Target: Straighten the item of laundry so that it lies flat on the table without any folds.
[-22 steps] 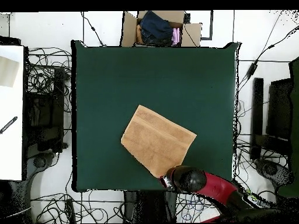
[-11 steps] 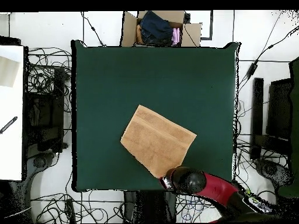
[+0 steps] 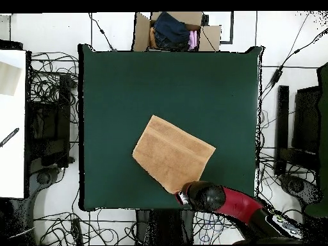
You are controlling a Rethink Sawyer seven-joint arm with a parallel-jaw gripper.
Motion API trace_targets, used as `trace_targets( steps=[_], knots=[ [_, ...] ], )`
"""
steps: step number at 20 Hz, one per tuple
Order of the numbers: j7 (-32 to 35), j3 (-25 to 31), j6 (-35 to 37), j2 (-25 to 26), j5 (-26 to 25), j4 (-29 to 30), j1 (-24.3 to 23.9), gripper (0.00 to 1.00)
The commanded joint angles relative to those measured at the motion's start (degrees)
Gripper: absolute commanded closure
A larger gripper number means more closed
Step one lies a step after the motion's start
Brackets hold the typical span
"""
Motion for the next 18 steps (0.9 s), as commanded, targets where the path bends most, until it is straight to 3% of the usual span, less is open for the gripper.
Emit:
trace_targets(
  steps=[1, 18],
  knots=[
    [10.16, 4.18, 5.61, -3.01, 4.56, -0.98, 3.68, 0.0],
    [9.59, 3.64, 11.36, -7.89, 8.63, -0.33, 5.66, 0.0]
  ],
)
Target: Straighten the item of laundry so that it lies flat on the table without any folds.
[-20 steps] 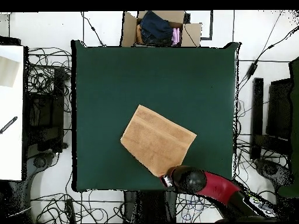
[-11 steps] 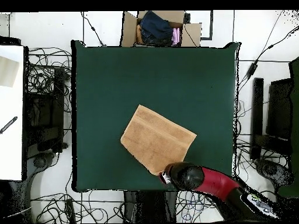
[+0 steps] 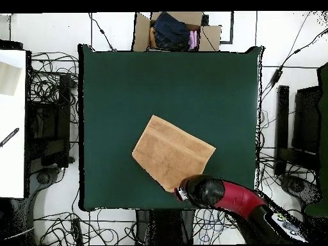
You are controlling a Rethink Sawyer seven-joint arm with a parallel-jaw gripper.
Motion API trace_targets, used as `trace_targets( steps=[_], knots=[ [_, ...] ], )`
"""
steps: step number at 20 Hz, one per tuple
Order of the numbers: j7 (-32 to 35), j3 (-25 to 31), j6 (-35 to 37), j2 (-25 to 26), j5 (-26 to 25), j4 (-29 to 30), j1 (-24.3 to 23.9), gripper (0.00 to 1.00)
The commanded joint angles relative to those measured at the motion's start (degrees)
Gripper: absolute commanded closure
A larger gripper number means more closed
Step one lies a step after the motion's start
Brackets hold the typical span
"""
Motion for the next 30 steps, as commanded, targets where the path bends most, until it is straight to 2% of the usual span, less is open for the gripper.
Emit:
trace_targets(
  steps=[1, 12, 13, 21, 30],
  knots=[
    [9.66, 3.69, 6.07, -2.62, 4.52, -0.23, 2.08, 0.0],
    [9.46, 3.21, 11.15, -6.77, 7.03, 0.3, 2.99, 0.0],
    [8.96, 3.41, 12.52, -8.66, 7.59, 1.01, 2.62, 0.0],
    [7.65, 3.65, 14.98, -13.55, 9.35, 3.26, 1.59, 0.0],
    [7.32, 3.24, 15.91, -15.37, 10.03, 4.19, 1.77, 0.0]
  ],
)
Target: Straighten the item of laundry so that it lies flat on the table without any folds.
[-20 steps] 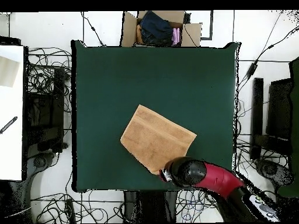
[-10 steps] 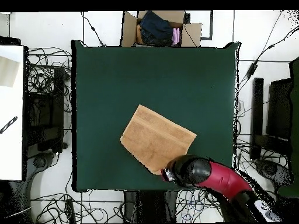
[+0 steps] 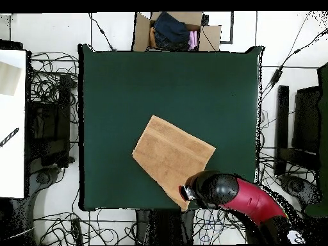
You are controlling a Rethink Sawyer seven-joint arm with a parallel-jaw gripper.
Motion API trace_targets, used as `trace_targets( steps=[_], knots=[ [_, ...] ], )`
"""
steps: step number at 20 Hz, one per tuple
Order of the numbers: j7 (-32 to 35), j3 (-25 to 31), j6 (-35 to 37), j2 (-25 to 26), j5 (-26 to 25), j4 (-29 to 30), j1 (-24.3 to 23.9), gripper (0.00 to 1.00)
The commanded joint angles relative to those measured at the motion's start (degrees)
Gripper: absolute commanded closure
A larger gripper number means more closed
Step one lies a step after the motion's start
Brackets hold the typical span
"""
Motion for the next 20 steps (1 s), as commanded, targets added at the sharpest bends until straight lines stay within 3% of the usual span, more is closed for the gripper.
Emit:
trace_targets(
  steps=[1, 9, 15, 20],
  knots=[
    [7.3, 3.18, 3.54, -2.27, 3.11, 3.08, 0.75, 0.0],
    [8.14, 1.02, -6.56, 1.1, -0.87, 7.05, -0.83, 0.0],
    [11.35, -5.36, -18.63, 17.03, -8.88, 2.02, 0.11, 0.0],
    [11.61, -8.39, -24.69, 23.75, -12.46, -0.78, 0.38, 0.0]
  ],
)
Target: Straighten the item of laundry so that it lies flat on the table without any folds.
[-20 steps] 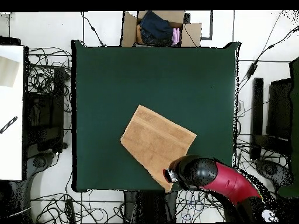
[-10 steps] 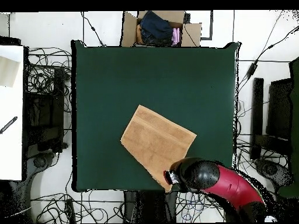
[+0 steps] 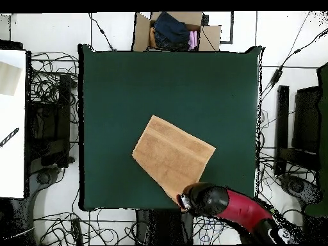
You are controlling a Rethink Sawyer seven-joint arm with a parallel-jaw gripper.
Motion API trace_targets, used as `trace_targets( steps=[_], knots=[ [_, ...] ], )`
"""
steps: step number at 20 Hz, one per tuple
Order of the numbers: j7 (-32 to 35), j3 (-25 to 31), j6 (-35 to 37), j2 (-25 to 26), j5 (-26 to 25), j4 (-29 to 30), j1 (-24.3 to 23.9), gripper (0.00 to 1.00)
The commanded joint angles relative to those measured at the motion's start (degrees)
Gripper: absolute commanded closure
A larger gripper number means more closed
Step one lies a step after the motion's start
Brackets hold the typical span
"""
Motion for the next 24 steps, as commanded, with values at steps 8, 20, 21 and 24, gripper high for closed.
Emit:
trace_targets(
  steps=[8, 20, 21, 24],
  knots=[
    [11.13, -8.3, -20.77, 18.28, -10.26, -1.84, -1.7, 0.0],
    [10.25, -7.61, -18.16, 19.31, -8.45, -3.59, -3.05, 0.0],
    [10.18, -7.62, -18.22, 19.68, -8.47, -3.91, -3.11, 0.0],
    [10.16, -7.75, -18.4, 20.34, -8.44, -4.17, -3.46, 0.0]
  ],
)
